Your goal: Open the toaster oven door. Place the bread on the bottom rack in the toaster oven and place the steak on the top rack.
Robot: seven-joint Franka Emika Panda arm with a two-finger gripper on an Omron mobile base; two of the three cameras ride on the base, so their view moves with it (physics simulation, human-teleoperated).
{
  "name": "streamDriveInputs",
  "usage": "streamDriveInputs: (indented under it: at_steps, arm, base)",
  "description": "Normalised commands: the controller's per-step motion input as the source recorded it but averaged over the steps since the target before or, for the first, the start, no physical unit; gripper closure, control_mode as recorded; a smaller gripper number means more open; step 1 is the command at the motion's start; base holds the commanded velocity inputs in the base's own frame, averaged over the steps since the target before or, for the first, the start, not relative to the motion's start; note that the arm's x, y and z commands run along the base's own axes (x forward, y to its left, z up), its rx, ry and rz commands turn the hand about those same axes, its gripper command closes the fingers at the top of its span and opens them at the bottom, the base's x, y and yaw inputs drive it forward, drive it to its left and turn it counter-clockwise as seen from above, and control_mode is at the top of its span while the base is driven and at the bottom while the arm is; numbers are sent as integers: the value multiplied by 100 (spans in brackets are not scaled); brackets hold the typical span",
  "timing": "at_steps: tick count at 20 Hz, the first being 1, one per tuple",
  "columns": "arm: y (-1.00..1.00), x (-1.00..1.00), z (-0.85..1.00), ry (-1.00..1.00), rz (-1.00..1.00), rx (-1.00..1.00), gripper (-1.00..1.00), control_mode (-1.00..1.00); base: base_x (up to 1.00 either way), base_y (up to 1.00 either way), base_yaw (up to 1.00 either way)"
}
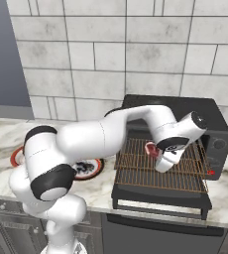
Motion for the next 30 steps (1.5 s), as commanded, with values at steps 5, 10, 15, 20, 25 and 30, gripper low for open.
streamDriveInputs:
  at_steps: [5,10,15,20,25,30]
  arm:
    - [-10,-11,-27,-9,0,0,100,-100]
    - [-9,-14,-24,-5,0,0,-100,-100]
    - [-12,-12,-17,0,0,0,-100,-100]
    - [-16,-8,-8,0,0,0,-100,-100]
    - [-13,-5,-2,0,0,0,-100,-100]
    - [-25,-22,15,0,3,-1,-100,-100]
  base:
    - [0,0,0]
    - [0,0,0]
    - [0,0,0]
    - [0,0,0]
    - [0,0,0]
    - [0,0,0]
